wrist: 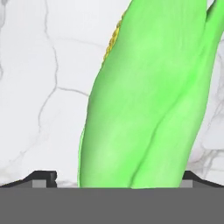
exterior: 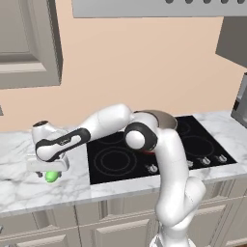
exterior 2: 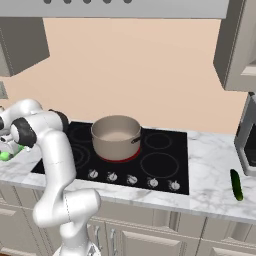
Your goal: Put the corn and cucumber in the pot. Retrieve the spatula and lightly stir the vegetables in the pot.
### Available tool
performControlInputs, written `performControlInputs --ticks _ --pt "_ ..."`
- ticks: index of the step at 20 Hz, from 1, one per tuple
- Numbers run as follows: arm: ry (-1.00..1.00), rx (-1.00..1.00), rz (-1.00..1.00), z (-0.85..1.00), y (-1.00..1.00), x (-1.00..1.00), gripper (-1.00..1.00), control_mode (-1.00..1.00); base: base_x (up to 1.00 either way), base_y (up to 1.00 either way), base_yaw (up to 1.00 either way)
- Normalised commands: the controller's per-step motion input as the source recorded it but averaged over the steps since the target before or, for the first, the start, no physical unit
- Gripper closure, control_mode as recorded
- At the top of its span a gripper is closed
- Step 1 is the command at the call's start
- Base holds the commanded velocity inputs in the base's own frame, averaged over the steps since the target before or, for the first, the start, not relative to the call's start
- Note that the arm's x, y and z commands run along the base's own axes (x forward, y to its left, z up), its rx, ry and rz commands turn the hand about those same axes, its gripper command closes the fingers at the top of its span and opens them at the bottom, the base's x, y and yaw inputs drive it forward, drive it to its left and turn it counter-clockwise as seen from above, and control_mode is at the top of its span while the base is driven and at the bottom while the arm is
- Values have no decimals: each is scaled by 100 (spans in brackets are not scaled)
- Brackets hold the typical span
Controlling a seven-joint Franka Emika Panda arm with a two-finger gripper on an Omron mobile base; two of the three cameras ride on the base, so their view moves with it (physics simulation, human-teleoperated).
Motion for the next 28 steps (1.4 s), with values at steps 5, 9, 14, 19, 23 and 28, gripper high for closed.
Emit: performControlInputs --ticks 5,9,14,19,23,28 --pt "0 0 0 0 0 0 -100 -100 0 0 0" --pt "0 0 0 0 0 0 100 -100 0 0 0" --pt "0 0 0 0 0 0 100 -100 0 0 0" --pt "-14 0 2 0 -24 -45 100 -100 0 0 0" --pt "-27 2 11 33 -43 -100 100 -100 0 0 0" --pt "-16 0 23 76 -45 -74 100 -100 0 0 0"
